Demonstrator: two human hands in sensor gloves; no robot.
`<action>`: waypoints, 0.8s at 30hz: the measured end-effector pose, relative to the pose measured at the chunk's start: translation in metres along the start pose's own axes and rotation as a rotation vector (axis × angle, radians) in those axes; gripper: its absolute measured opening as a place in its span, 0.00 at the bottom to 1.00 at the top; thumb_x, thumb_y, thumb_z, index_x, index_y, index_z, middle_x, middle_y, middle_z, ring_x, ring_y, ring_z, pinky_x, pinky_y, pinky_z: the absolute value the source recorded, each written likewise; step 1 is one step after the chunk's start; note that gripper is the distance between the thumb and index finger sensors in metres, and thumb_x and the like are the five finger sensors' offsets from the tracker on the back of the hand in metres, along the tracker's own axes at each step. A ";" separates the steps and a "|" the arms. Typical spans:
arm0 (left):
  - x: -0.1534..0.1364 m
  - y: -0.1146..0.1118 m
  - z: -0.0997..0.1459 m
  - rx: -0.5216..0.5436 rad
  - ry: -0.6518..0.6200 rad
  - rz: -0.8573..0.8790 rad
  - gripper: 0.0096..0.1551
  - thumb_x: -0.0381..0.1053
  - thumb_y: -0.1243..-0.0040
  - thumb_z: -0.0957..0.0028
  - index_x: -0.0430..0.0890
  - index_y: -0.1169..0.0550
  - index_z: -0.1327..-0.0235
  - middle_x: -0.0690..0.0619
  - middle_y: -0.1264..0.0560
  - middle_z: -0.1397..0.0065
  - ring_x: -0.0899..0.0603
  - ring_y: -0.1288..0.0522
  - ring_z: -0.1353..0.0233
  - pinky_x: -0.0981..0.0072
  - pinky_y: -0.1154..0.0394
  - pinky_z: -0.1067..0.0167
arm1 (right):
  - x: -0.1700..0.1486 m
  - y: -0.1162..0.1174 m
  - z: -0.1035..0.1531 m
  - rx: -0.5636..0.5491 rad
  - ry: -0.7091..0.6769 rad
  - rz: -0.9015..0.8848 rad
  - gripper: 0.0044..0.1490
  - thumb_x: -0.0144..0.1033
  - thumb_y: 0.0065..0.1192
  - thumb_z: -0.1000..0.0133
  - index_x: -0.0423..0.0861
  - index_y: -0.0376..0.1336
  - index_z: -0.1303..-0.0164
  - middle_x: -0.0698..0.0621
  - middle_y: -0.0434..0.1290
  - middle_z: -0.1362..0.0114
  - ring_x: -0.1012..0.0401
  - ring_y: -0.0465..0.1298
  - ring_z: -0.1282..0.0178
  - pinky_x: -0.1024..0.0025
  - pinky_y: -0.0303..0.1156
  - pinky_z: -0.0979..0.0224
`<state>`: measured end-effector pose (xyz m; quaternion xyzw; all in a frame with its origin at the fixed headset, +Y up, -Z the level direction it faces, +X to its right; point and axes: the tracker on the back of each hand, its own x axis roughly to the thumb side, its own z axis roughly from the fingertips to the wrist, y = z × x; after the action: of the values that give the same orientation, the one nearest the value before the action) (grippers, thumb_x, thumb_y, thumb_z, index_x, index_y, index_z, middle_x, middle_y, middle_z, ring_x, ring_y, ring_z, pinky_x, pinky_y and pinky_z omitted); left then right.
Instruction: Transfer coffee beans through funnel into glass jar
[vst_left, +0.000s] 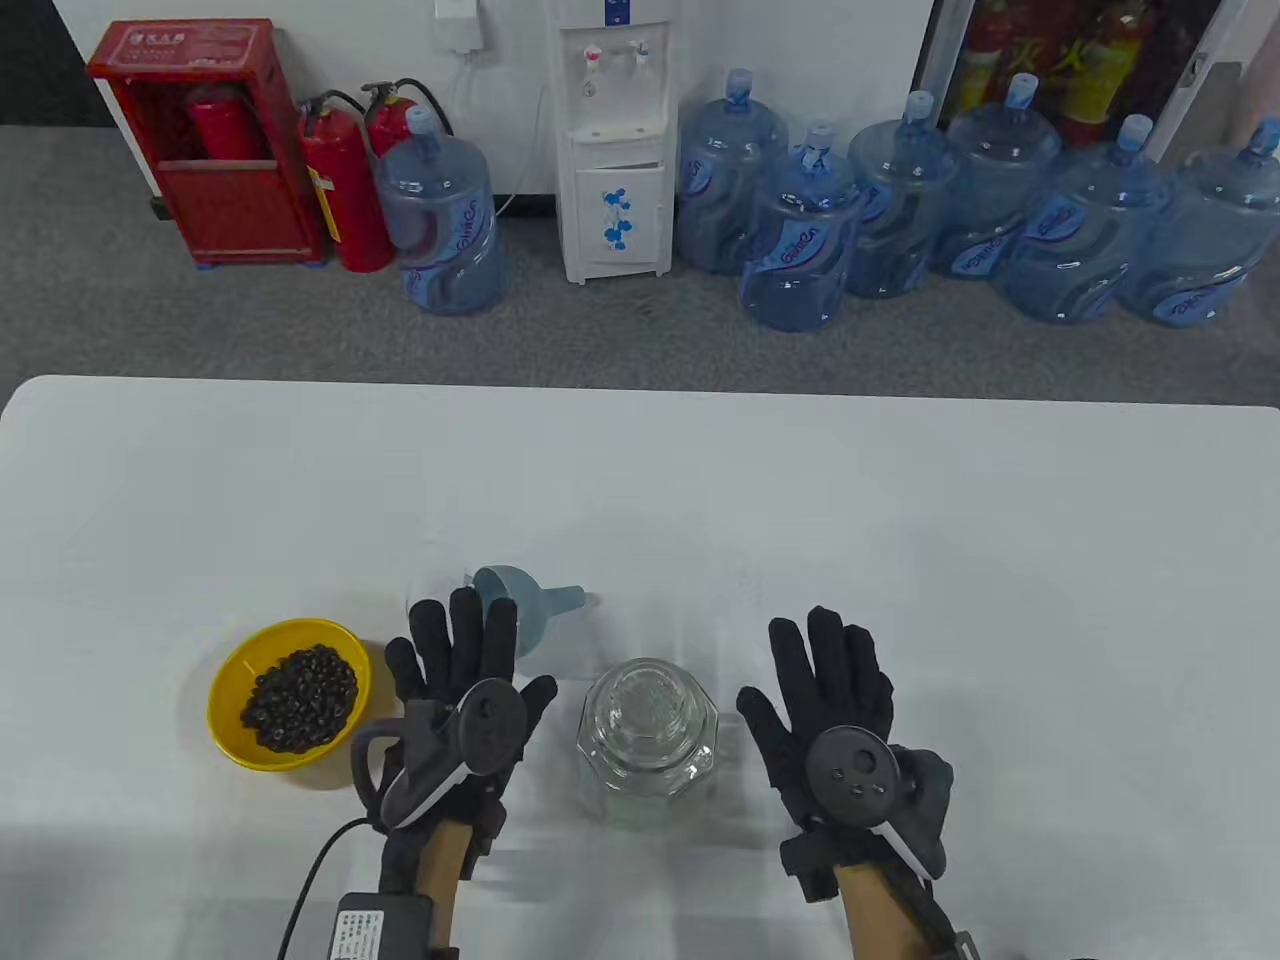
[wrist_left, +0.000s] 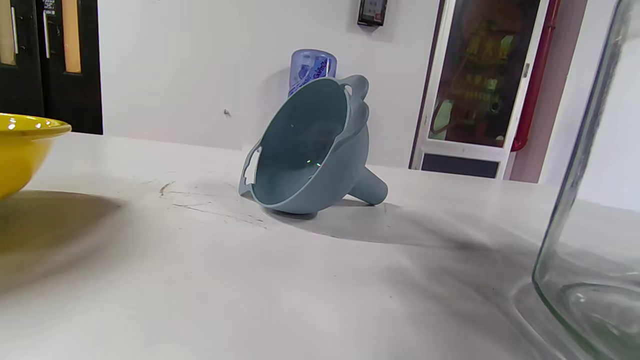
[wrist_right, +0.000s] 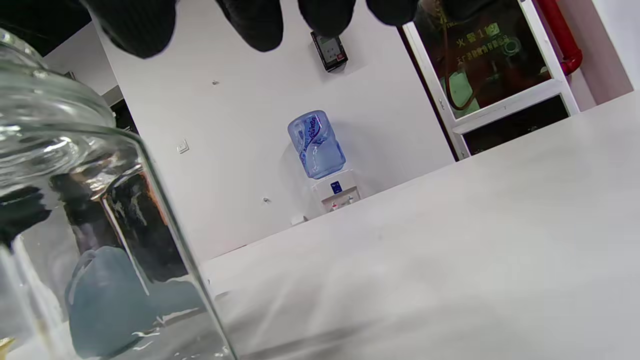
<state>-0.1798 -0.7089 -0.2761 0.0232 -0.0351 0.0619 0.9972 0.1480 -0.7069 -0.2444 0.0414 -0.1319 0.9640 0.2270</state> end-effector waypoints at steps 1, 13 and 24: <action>0.000 0.000 0.000 0.000 0.000 0.002 0.46 0.71 0.62 0.41 0.55 0.56 0.14 0.47 0.64 0.12 0.31 0.68 0.16 0.35 0.64 0.26 | 0.000 0.000 0.000 0.001 -0.001 0.000 0.45 0.64 0.45 0.30 0.54 0.46 0.06 0.41 0.40 0.05 0.37 0.42 0.10 0.31 0.46 0.17; -0.001 0.000 0.000 -0.009 0.007 -0.002 0.46 0.71 0.62 0.41 0.54 0.56 0.14 0.47 0.64 0.12 0.31 0.68 0.16 0.35 0.64 0.26 | -0.005 0.001 -0.002 0.028 0.017 -0.002 0.45 0.64 0.45 0.30 0.54 0.45 0.06 0.41 0.40 0.04 0.37 0.42 0.09 0.31 0.46 0.17; -0.005 0.002 -0.001 -0.009 0.016 0.018 0.46 0.71 0.62 0.41 0.55 0.56 0.14 0.47 0.63 0.12 0.31 0.68 0.16 0.35 0.64 0.26 | -0.015 0.002 -0.003 0.042 0.061 -0.012 0.45 0.64 0.45 0.30 0.54 0.46 0.06 0.40 0.40 0.05 0.37 0.42 0.10 0.31 0.46 0.17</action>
<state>-0.1849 -0.7077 -0.2775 0.0179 -0.0276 0.0709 0.9969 0.1604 -0.7140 -0.2496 0.0175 -0.1045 0.9660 0.2356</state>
